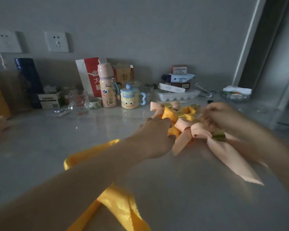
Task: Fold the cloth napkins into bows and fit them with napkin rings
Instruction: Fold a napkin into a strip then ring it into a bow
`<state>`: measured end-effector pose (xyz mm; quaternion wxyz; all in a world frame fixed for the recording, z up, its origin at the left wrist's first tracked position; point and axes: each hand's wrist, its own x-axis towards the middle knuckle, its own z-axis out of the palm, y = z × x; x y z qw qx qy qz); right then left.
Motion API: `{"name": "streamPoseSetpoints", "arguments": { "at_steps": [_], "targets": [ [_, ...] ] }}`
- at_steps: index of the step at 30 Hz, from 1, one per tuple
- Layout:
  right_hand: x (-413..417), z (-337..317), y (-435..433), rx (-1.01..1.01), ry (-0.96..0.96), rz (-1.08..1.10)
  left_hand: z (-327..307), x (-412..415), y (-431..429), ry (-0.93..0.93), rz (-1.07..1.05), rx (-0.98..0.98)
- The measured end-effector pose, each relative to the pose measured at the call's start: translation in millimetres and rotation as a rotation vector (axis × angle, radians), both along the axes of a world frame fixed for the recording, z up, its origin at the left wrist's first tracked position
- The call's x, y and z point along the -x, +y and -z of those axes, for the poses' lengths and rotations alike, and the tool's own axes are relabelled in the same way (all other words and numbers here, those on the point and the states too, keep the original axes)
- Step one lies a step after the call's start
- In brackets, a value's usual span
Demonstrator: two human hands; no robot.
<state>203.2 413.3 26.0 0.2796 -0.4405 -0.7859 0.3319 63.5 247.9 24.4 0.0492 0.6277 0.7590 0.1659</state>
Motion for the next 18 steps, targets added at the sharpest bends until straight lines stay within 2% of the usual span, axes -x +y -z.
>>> {"name": "streamPoseSetpoints", "arguments": {
  "at_steps": [4,6,9,13,15,18],
  "targets": [
    [1.0,11.6,53.5,-0.158,-0.063,0.172,12.9,-0.5,81.1,-0.019,-0.018,-0.105],
    [5.6,17.5,82.0,-0.182,-0.083,0.184,14.6,-3.9,120.6,-0.025,-0.029,-0.151],
    [23.6,24.9,114.6,-0.273,-0.251,0.138,17.0,-10.3,162.1,0.036,-0.012,-0.177],
    [44.3,34.7,153.8,-0.24,-0.572,0.044,37.7,-19.0,207.6,0.201,0.035,-0.012],
    [53.1,39.3,170.1,-0.159,-0.617,0.014,50.0,-18.5,219.5,0.279,0.063,0.075],
    [66.6,43.7,181.0,-0.158,-0.654,0.0,57.1,-12.8,224.6,0.222,0.047,0.054]
  ]
}}
